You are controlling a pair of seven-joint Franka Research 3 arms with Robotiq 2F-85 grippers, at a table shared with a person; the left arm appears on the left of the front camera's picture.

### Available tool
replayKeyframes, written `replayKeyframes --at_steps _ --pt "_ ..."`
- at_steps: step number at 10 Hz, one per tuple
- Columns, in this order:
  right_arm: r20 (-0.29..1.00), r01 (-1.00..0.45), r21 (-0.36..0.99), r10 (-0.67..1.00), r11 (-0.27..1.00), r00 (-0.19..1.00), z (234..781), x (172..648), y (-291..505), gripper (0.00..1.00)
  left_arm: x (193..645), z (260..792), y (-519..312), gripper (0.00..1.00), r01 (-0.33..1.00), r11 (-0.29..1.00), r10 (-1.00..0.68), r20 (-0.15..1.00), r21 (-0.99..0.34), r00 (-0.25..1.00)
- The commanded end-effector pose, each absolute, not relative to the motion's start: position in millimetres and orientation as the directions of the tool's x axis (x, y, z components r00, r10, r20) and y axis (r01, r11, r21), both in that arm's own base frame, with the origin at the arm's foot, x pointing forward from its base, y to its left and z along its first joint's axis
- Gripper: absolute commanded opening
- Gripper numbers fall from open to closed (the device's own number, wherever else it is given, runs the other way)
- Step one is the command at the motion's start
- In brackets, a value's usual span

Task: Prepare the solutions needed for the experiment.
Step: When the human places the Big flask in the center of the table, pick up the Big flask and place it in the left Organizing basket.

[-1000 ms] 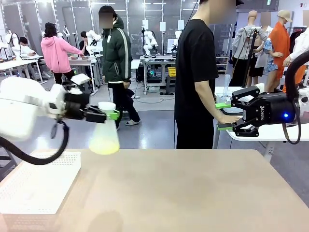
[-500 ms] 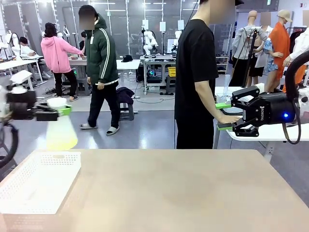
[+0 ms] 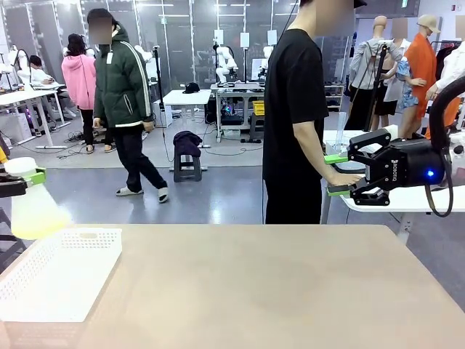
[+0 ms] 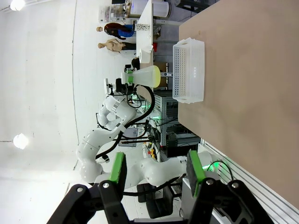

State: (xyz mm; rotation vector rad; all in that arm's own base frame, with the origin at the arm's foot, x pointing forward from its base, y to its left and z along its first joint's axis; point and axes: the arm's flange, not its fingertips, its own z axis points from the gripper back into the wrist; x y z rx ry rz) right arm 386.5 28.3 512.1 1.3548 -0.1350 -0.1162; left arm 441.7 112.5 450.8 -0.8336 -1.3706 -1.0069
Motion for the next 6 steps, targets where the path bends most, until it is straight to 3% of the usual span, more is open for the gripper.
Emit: replayKeyframes --at_steps 1,6 --pt "0.034 -0.001 0.979 -0.159 0.204 0.987 512.5 386.4 27.9 0.66 445.5 457.6 104.8 0.00 0.927 0.363 -0.090 0.994 0.094 -0.065" --pt "0.034 -0.001 0.979 -0.159 0.204 0.987 512.5 386.4 27.9 0.66 445.5 457.6 104.8 0.00 0.927 0.363 -0.090 0.994 0.094 -0.065"
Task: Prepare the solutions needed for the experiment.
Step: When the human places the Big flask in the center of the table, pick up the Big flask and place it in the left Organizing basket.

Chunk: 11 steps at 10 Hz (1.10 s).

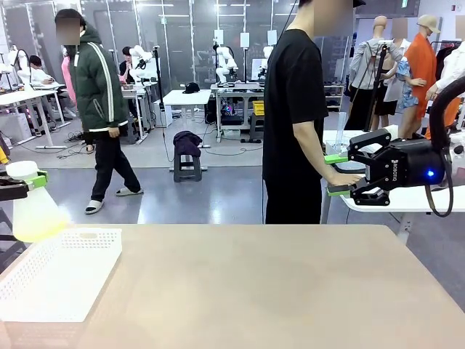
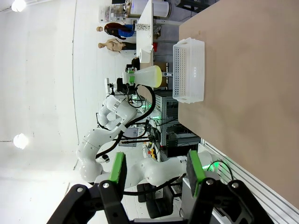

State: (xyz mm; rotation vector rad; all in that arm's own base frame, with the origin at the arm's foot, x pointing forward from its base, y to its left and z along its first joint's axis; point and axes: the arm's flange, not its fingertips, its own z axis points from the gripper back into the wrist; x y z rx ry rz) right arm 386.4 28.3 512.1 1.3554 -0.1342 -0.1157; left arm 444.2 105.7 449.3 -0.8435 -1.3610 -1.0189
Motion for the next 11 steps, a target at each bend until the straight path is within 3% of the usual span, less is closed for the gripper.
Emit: replayKeyframes --at_steps 1,7,11 --pt "0.034 -0.001 0.979 -0.159 0.204 0.987 512.5 386.4 27.9 0.66 444.2 449.3 105.7 0.24 0.930 0.358 -0.087 0.994 0.088 -0.060" --pt "0.034 -0.001 0.979 -0.159 0.204 0.987 512.5 386.4 27.9 0.66 491.7 375.6 127.0 0.24 0.982 0.169 -0.092 0.993 0.087 -0.073" --pt "0.034 -0.001 0.979 -0.159 0.204 0.987 512.5 386.4 27.9 0.66 503.3 337.5 128.9 0.24 0.984 0.153 -0.055 0.995 0.087 -0.079"
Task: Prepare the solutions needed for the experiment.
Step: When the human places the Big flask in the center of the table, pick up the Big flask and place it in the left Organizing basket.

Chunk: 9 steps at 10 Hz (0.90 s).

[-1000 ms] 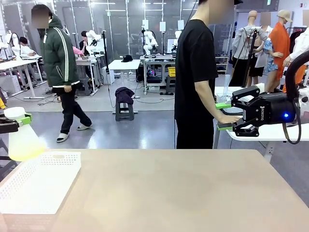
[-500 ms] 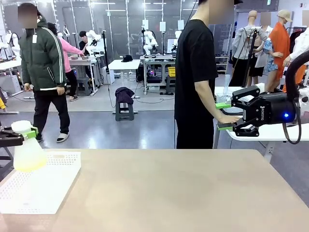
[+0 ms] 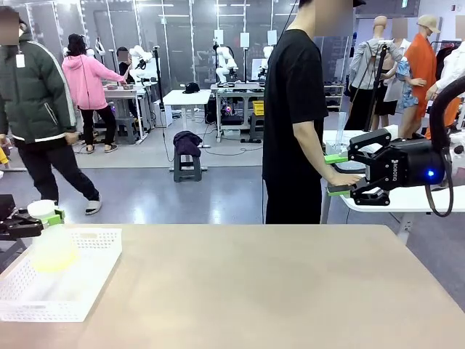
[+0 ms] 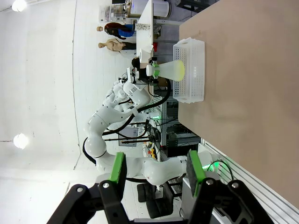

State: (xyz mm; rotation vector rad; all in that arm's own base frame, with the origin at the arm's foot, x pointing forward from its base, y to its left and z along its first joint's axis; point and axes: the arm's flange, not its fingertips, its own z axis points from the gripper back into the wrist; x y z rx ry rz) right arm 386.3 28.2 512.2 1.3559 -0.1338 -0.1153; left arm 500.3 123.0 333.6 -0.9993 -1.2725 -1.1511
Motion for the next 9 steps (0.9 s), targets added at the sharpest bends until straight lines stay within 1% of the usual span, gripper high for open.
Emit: replayKeyframes --at_steps 1,4,7,9 --pt "0.034 -0.001 0.979 -0.159 0.204 0.987 512.5 386.4 27.9 0.66 505.1 330.8 127.0 0.24 0.984 0.161 -0.054 0.996 0.074 -0.066" --pt "0.034 -0.001 0.979 -0.159 0.204 0.987 512.5 386.4 27.9 0.66 515.2 308.9 117.4 0.24 0.986 0.161 -0.037 0.998 0.047 -0.042" --pt "0.034 -0.001 0.979 -0.159 0.204 0.987 512.5 386.4 27.9 0.66 518.7 294.4 112.0 0.24 0.987 0.162 -0.067 0.998 0.020 -0.009" --pt "0.034 -0.001 0.979 -0.159 0.204 0.987 512.5 386.4 27.9 0.66 521.0 289.1 110.7 0.24 0.987 0.159 -0.058 0.998 0.017 -0.008"
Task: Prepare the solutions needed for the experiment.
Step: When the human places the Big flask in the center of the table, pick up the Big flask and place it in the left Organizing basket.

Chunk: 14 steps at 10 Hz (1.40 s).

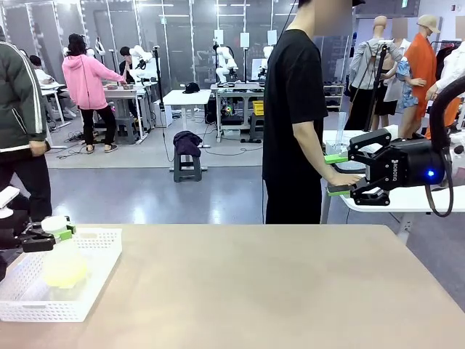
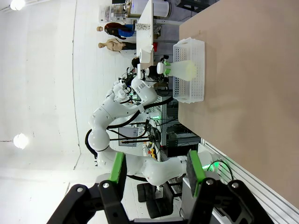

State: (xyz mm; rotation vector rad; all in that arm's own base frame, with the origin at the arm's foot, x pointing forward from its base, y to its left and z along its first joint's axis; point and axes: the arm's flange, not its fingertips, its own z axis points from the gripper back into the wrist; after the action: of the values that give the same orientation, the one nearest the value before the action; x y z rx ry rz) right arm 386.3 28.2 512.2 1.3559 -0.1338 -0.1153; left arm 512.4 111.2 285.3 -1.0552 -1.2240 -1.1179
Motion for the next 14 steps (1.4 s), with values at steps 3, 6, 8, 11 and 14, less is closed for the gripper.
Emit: replayKeyframes --at_steps 3,6,8,11,14 --pt "0.034 -0.001 0.979 -0.159 0.204 0.987 512.5 386.4 27.9 0.66 524.9 279.4 109.5 0.24 0.987 0.159 -0.064 0.998 0.008 0.003" --pt "0.034 -0.001 0.979 -0.159 0.204 0.987 512.5 386.4 27.9 0.66 528.9 272.7 105.1 0.24 0.988 0.153 -0.070 0.997 -0.006 0.017" --pt "0.034 -0.001 0.979 -0.159 0.204 0.987 512.5 386.4 27.9 0.66 528.3 271.3 110.5 0.28 0.988 0.152 -0.068 0.997 -0.012 0.022" --pt "0.034 -0.001 0.979 -0.159 0.204 0.987 512.5 386.4 27.9 0.66 526.5 272.3 110.1 0.64 0.991 0.132 -0.101 0.994 -0.016 0.029" --pt "0.034 -0.001 0.979 -0.159 0.204 0.987 512.5 386.4 27.9 0.66 522.9 272.9 119.9 0.87 0.990 0.138 -0.105 0.994 -0.015 0.029"
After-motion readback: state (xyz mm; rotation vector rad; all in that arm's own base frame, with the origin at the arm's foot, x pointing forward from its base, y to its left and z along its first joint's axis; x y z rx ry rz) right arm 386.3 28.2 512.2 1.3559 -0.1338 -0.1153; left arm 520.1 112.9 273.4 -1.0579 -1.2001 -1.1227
